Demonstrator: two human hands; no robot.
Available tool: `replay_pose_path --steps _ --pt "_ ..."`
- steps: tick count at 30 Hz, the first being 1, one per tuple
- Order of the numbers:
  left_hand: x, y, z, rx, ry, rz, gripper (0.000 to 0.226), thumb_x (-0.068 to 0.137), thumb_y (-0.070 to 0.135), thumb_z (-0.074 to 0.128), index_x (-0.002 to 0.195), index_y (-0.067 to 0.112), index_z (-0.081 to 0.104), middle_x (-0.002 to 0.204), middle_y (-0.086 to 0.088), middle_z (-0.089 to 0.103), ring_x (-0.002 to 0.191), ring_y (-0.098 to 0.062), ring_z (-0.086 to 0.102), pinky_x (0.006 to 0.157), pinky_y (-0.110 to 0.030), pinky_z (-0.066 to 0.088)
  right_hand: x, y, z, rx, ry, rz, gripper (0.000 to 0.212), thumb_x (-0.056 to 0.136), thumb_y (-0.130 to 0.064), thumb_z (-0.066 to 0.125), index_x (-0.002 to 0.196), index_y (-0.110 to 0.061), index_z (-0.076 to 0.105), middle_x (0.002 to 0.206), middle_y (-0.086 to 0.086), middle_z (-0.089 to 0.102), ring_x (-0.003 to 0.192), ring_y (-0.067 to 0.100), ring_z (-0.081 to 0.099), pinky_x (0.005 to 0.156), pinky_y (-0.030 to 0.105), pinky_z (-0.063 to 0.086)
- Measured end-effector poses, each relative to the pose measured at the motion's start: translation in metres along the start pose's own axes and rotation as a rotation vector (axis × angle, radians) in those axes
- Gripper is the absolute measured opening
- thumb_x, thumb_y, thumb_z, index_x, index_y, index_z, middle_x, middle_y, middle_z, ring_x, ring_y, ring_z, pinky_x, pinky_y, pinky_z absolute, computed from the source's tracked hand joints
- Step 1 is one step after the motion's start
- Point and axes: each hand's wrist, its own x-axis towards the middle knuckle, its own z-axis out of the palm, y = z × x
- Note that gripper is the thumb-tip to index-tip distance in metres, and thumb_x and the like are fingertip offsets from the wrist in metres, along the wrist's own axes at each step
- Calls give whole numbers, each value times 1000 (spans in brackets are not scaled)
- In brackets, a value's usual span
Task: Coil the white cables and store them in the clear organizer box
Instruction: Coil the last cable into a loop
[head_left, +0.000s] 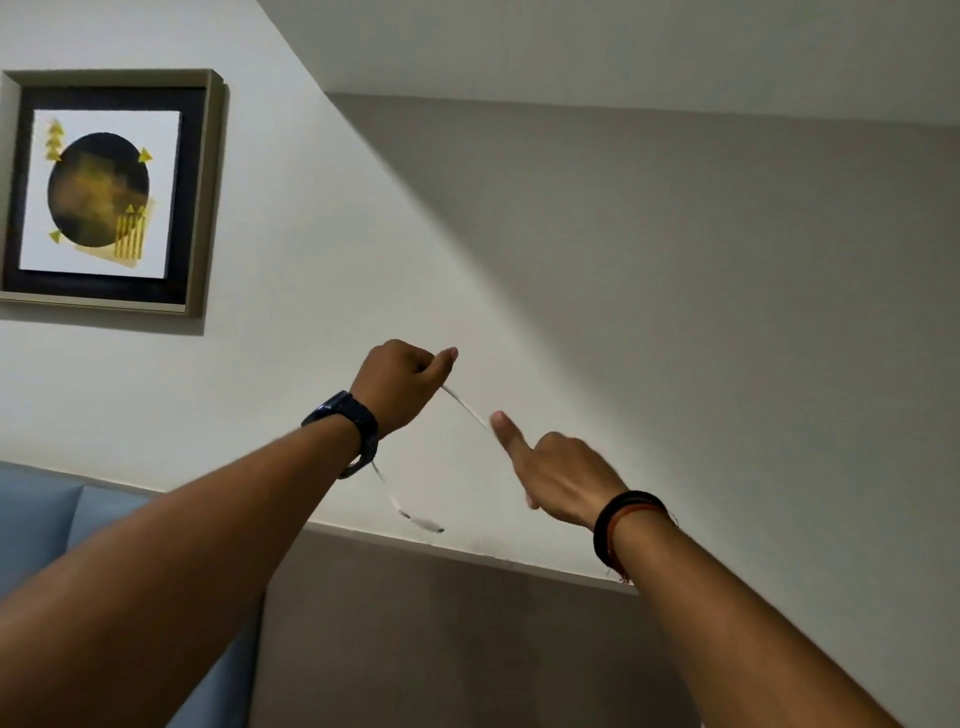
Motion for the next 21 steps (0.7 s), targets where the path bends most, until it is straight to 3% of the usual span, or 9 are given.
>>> replay_pose_path --steps 2,4,7,10,13,15,17,19,21 --pt "2 -5 -3 -15 42 -46 60 90 42 54 44 16 26 41 2 22 41 -17 20 47 -27 19 -7 -12 -4 330 -364 -47 85 69 -90 14 48 -15 50 40 -5 40 37 13 31 47 25 32" --pt "0 -9 -1 -97 51 -86 65 90 41 53 36 16 29 33 7 29 41 -18 28 46 -26 24 -13 -24 -12 689 -622 -162 76 73 -85 28 48 -15 46 37 -7 28 35 11 19 40 21 23" --pt "-12 -6 11 -276 15 -120 67 92 43 51 33 16 36 26 9 39 35 -10 29 47 -24 32 -17 -40 -26 1167 -641 -374 59 86 -62 43 53 -13 46 35 -9 25 32 9 18 45 28 13" --pt "-26 3 24 -341 -81 -159 70 92 50 48 31 16 42 29 9 36 31 -6 23 45 -22 23 -15 -50 -35 1508 -282 -447 45 94 -39 45 59 -13 53 37 -9 28 31 7 20 48 28 15" --pt "-39 5 31 -309 -197 -172 70 90 56 45 30 20 40 32 11 32 33 -7 21 45 -21 23 -2 -50 -47 1666 328 -331 30 97 -18 43 71 -11 58 42 -7 40 33 7 30 38 20 23" --pt "-46 4 32 -288 -258 -154 65 89 58 44 37 21 32 38 11 27 38 -9 18 44 -21 20 8 -40 -58 1568 735 -107 23 93 -10 41 77 -11 57 45 -6 48 34 9 39 37 20 29" --pt "-51 6 32 -275 -305 -108 60 89 57 46 43 21 29 45 9 25 40 -11 17 42 -20 19 16 -25 -61 1412 977 93 20 90 -9 35 82 -13 53 56 -2 57 40 11 51 43 20 37" --pt "-54 12 32 -265 -346 -45 57 90 54 47 47 20 31 50 4 26 41 -11 18 42 -20 20 21 -13 -55 1213 1069 143 17 87 -8 34 85 -14 50 72 6 66 59 19 62 56 24 46" --pt "-54 19 31 -245 -362 28 56 91 50 48 51 14 34 52 -1 28 45 -14 20 46 -23 21 24 -1 -40 838 1054 81 12 89 -9 38 84 -14 48 84 11 66 72 24 61 65 27 46"
